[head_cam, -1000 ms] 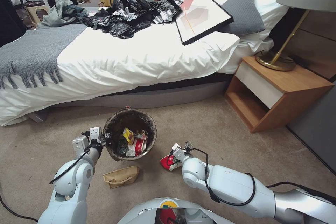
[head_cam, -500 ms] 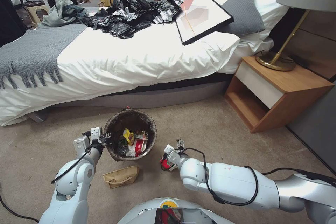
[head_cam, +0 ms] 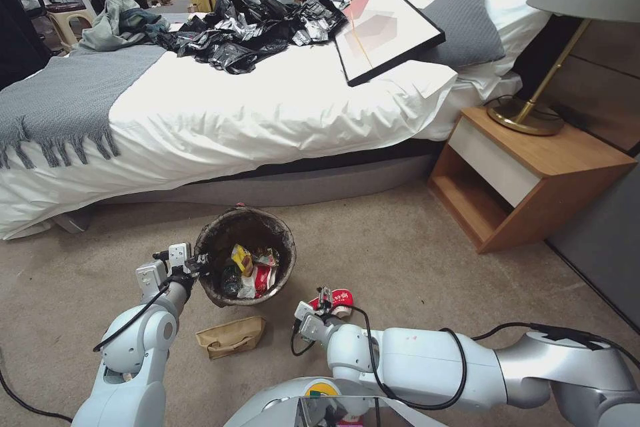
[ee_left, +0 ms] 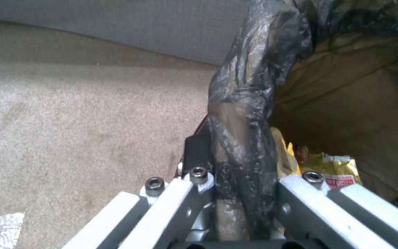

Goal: Pick up the trash bin, then pick up the garbage from the floor and place it into the trash bin.

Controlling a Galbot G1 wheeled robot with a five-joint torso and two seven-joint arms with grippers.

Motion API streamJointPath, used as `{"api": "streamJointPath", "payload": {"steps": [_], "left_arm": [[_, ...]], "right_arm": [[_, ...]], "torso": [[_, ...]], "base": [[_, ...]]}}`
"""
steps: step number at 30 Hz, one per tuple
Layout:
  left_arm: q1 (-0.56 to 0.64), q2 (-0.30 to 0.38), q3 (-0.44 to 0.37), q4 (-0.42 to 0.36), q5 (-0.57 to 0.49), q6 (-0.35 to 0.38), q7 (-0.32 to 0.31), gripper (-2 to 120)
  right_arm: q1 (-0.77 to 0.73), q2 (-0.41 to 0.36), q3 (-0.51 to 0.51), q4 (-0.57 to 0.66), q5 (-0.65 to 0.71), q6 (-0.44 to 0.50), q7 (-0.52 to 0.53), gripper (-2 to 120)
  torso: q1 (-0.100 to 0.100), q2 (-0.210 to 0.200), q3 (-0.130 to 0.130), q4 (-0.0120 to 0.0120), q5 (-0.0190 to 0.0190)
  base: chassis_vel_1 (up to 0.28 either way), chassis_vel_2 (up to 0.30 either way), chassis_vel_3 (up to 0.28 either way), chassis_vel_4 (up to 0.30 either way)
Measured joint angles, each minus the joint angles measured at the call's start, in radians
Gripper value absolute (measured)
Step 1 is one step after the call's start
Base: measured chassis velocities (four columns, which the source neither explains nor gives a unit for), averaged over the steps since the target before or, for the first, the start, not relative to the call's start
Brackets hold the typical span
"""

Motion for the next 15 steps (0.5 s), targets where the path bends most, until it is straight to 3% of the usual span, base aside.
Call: {"api": "streamJointPath", "payload": {"steps": [15], "left_arm": [[-0.002, -0.002, 0.003, 0.004, 0.002, -0.002, 0.000, 0]], "right_arm": [[-0.131, -0.025, 0.060, -0.042, -0.086, 0.047, -0.027, 100]], "torso": [[0.000, 0.000, 0.000, -0.0002, 0.0002]], "base": [[0.000, 0.000, 0.000, 0.000]]}}
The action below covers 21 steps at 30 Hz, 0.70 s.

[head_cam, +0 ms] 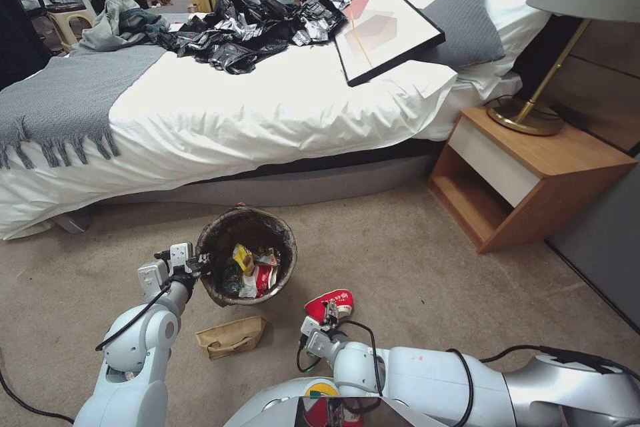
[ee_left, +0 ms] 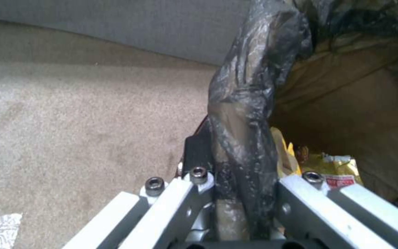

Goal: Pick up the trash bin, then pick up the garbage from the floor and place it into the trash bin.

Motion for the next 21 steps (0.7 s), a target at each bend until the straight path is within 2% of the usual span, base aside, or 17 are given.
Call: {"api": "streamJointPath", "payload": {"steps": [10, 21], "left_arm": [[-0.001, -0.001, 0.003, 0.004, 0.004, -0.002, 0.000, 0], [-0.002, 0.002, 0.003, 0.004, 0.006, -0.003, 0.000, 0]], "right_arm": [[-0.091, -0.024, 0.065, -0.015, -0.042, 0.021, -0.020, 100], [-0.105, -0.057, 0.099, -0.027, -0.073, 0.036, -0.051, 100]], "torso": [[0.000, 0.000, 0.000, 0.0001, -0.0001], [0.000, 0.000, 0.000, 0.0001, 0.0000]], "base": [[0.000, 0.000, 0.000, 0.000], [0.000, 0.000, 0.000, 0.000]]}}
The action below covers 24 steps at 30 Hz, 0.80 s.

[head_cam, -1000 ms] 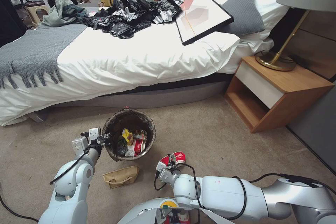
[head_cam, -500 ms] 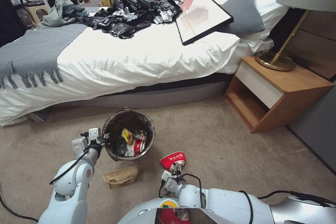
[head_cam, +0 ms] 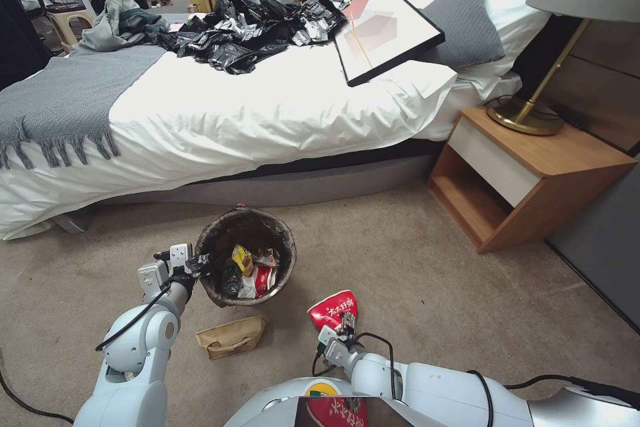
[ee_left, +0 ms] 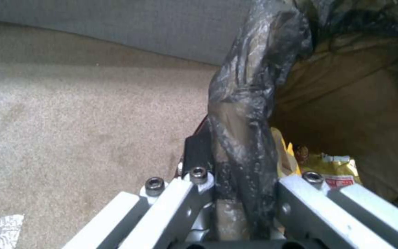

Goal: Pick up the trash bin, then pick up the garbage from the floor and place it into the trash bin.

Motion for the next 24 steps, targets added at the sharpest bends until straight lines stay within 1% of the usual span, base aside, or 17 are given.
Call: {"api": "streamJointPath", "payload": {"steps": [24], "left_arm": [[-0.003, 0.002, 0.000, 0.000, 0.002, -0.003, 0.002, 0]], "right_arm": [[-0.012, -0.029, 0.036, -0.005, -0.032, 0.017, -0.017, 100]], "torso": [[0.000, 0.000, 0.000, -0.0001, -0.0001]], "base": [[0.000, 0.000, 0.000, 0.000]]}}
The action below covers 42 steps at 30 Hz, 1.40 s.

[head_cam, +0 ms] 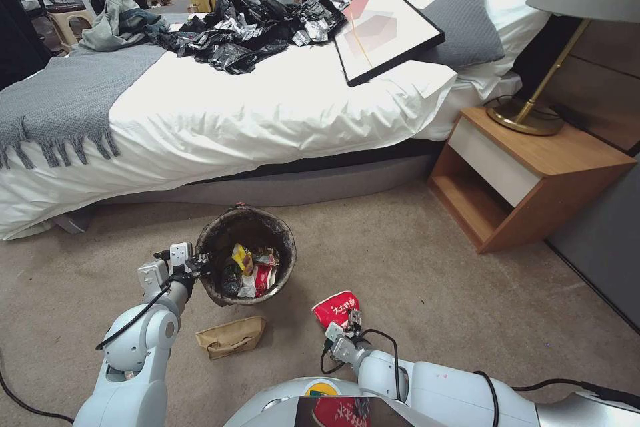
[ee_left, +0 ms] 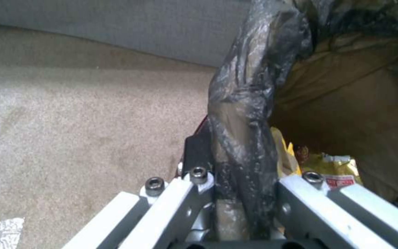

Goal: Pick up the trash bin, then pick up the garbage from the floor and place it into the trash bin.

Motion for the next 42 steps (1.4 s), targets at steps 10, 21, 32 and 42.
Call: {"api": "streamJointPath", "payload": {"steps": [10, 21, 32, 42], "left_arm": [[0.001, -0.004, 0.004, 0.000, 0.005, -0.003, 0.002, 0], [0.004, -0.002, 0.000, 0.000, 0.006, -0.004, 0.004, 0], [0.006, -0.003, -0.006, 0.000, 0.005, -0.008, 0.006, 0], [0.005, -0.003, -0.007, 0.000, 0.005, -0.008, 0.007, 0]], "right_arm": [[0.046, -0.028, -0.006, 0.037, 0.013, -0.009, -0.005, 100], [0.077, -0.020, -0.017, 0.006, 0.011, -0.003, -0.021, 100], [0.131, -0.011, -0.045, -0.026, 0.013, 0.007, -0.045, 100], [0.126, -0.014, -0.020, -0.047, -0.003, 0.023, -0.112, 78]], "torso": [[0.000, 0.000, 0.000, 0.0000, 0.0000], [0.000, 0.000, 0.000, 0.0000, 0.0000], [0.000, 0.000, 0.000, 0.0000, 0.0000], [0.000, 0.000, 0.000, 0.0000, 0.0000]], "base": [[0.000, 0.000, 0.000, 0.000], [0.000, 0.000, 0.000, 0.000], [0.000, 0.000, 0.000, 0.000], [0.000, 0.000, 0.000, 0.000]]}}
